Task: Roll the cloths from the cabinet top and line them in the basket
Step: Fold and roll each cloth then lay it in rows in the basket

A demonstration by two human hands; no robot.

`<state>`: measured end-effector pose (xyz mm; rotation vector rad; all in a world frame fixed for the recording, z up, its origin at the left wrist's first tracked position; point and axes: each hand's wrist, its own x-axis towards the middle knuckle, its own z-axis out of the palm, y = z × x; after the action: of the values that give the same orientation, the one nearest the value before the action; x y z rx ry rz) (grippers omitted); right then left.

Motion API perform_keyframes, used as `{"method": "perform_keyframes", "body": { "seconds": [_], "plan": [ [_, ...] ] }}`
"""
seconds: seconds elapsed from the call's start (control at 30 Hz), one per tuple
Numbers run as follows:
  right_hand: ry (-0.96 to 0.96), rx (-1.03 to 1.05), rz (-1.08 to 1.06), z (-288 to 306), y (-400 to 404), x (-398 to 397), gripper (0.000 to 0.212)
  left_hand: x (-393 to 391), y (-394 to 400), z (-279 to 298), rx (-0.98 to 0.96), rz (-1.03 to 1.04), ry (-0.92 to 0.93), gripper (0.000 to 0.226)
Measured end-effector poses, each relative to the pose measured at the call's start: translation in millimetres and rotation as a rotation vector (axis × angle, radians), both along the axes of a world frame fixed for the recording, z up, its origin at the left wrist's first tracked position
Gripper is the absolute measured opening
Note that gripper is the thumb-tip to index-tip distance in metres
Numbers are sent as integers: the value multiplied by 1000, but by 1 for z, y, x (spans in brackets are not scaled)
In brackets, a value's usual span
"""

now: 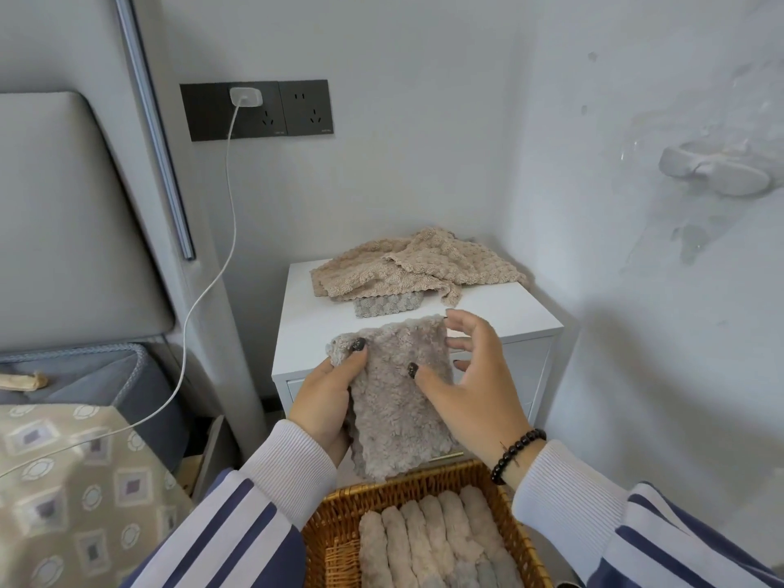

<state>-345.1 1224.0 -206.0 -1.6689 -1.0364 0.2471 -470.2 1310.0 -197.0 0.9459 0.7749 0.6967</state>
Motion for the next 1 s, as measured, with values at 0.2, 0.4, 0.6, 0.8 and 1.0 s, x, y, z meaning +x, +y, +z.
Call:
{"method": "perform_keyframes", "body": {
  "seconds": [0.2, 0.4, 0.6, 0.8, 1.0],
  "plan": [
    [640, -91, 181, -4, 0, 15, 91, -1, -1, 7, -39, 15, -16, 27],
    [507, -109, 177, -5, -5, 28, 39, 3, 9, 3, 50, 42, 54, 21],
    [369, -193, 286, 7, -12, 43, 35, -4, 21, 4, 251, -95, 205, 20],
    [85, -406, 396, 10, -16, 39, 37, -6, 14, -7, 507, -433, 372, 66],
    [90, -465, 459, 14, -11, 30, 28, -3, 0, -16, 577, -335, 339, 39]
  ]
}}
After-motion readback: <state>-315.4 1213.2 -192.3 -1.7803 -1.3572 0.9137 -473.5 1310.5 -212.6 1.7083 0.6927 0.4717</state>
